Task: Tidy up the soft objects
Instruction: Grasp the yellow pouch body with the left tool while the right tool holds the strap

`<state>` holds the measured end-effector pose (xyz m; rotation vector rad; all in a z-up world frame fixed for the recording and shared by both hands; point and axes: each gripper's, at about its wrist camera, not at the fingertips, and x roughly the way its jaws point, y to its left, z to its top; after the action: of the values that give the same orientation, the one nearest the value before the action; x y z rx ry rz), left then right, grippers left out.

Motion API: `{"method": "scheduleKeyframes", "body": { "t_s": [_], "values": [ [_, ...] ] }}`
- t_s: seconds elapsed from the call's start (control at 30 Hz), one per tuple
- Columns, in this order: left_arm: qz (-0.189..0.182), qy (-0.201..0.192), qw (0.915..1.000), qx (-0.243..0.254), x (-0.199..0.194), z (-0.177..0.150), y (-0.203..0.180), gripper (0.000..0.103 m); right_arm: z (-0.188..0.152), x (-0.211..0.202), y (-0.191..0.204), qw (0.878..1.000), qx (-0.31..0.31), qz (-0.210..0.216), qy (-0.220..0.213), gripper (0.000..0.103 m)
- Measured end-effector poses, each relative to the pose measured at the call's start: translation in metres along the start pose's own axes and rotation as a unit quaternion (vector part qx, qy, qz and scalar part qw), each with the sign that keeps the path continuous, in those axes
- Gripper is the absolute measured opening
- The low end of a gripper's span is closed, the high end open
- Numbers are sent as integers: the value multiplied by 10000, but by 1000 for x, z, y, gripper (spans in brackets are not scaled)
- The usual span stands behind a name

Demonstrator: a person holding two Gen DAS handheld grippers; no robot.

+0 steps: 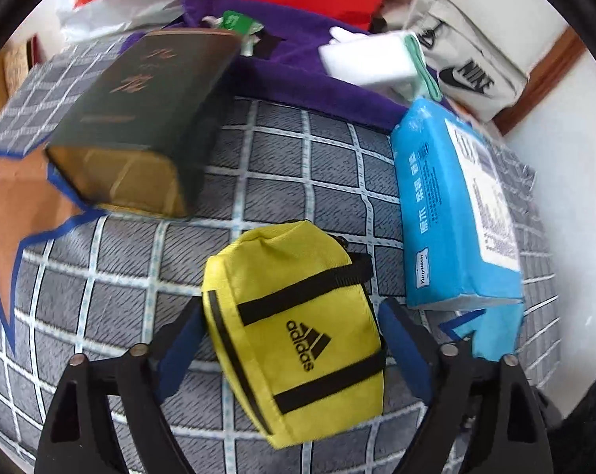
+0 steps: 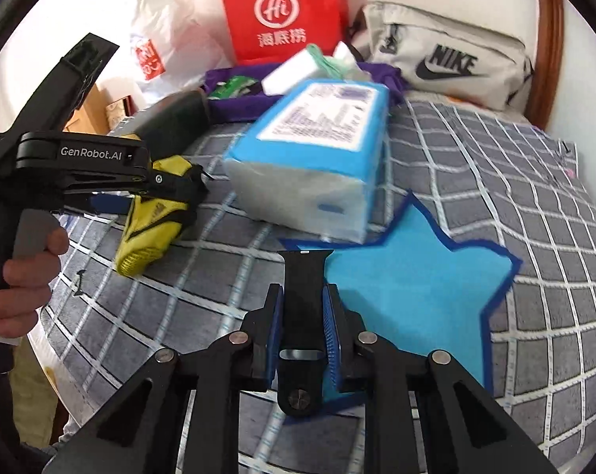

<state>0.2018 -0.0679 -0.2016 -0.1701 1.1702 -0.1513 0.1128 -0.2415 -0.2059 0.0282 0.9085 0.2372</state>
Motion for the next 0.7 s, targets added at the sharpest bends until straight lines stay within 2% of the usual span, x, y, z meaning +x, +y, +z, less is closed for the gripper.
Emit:
{"method": "scheduleKeyframes", "body": {
  "t_s": [0.13, 0.23, 0.43, 0.47, 0.7],
  "values": [
    [497, -69, 9978, 425, 8, 0, -18, 90, 1, -1, -8, 9999, 107, 44, -35, 21],
    [676, -100, 9961, 556, 9, 0, -22, 88, 0, 0, -10, 9999, 123, 47, -37, 21],
    [625, -87, 9964, 570, 1, -3, -13, 75, 1, 0, -8, 9999, 101, -36, -5, 21],
    [612, -92, 9964, 577, 0, -3, -11, 71, 1, -1, -7, 9999, 107, -45, -3, 21],
    [392, -51, 9983, 427, -16, -13, 13, 62, 6, -10, 3, 9999, 56, -85, -17, 21]
  ]
}}
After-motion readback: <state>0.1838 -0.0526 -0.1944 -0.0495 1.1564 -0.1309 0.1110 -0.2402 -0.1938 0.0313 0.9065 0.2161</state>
